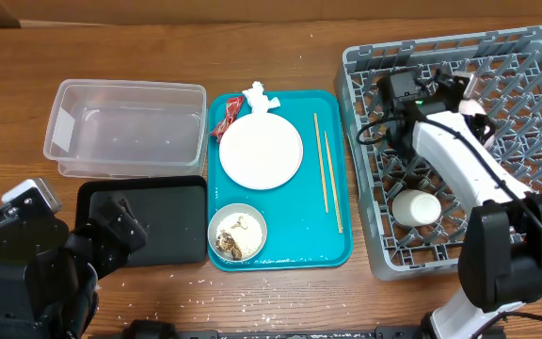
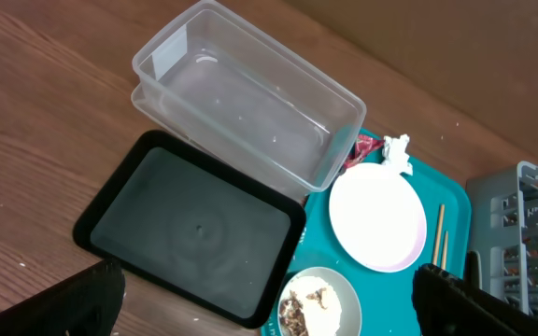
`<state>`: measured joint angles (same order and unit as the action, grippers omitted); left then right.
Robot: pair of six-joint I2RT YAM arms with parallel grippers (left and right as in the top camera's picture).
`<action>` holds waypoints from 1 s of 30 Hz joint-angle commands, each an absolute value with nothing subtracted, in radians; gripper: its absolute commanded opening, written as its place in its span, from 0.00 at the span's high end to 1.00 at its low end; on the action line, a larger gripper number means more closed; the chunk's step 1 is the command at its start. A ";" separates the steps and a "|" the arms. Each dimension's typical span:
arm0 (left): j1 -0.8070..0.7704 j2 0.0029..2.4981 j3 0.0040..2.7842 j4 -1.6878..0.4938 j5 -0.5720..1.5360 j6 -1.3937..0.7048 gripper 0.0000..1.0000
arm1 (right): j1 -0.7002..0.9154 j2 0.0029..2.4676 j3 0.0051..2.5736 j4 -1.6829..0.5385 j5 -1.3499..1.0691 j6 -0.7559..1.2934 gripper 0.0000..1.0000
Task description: Sort waste into correct bins and load items into the dishwasher
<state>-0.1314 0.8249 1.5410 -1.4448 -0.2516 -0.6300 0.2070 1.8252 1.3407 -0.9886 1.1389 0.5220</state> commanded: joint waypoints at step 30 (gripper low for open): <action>-0.133 0.824 1.555 -1.444 -0.269 -0.643 0.00 | 0.493 2.021 1.401 -0.912 0.077 0.263 0.57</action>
<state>-0.1314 0.8249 1.5410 -1.4448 -0.2516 -0.6300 0.5041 2.0029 1.4002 -0.9306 0.0456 0.2817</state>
